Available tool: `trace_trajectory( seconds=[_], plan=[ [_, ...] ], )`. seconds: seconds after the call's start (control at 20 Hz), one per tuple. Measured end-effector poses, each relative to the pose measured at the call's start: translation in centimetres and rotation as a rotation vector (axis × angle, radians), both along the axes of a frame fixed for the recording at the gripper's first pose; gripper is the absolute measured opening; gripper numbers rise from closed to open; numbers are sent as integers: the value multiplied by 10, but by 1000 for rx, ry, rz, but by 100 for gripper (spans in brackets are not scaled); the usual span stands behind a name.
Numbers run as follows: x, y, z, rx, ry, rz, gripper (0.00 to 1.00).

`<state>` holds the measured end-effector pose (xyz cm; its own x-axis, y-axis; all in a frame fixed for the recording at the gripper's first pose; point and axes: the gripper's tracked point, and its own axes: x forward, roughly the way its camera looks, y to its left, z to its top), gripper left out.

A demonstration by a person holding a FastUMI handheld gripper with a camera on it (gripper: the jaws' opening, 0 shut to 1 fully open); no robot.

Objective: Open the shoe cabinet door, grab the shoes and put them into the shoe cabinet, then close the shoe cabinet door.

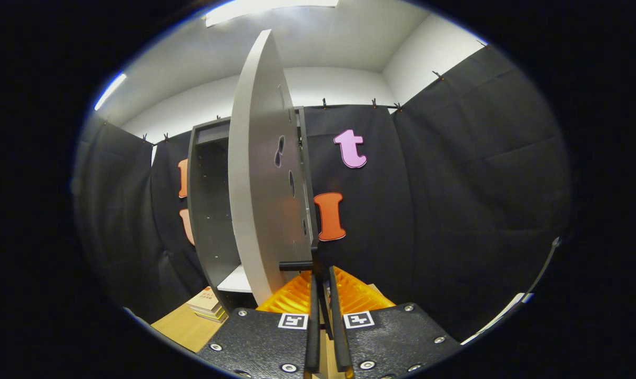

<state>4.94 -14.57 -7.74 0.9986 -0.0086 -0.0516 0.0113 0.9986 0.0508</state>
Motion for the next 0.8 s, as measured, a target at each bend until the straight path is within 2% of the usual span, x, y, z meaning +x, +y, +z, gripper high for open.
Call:
trace_trajectory(
  seconds=[0.15,0.5,0.8],
  plan=[
    [-5,-3,-3,-32,13,25,11],
    [-27,-40,-4,-12,22,-52,11],
    [-38,-29,1,-19,19,-71,11]
  ],
)
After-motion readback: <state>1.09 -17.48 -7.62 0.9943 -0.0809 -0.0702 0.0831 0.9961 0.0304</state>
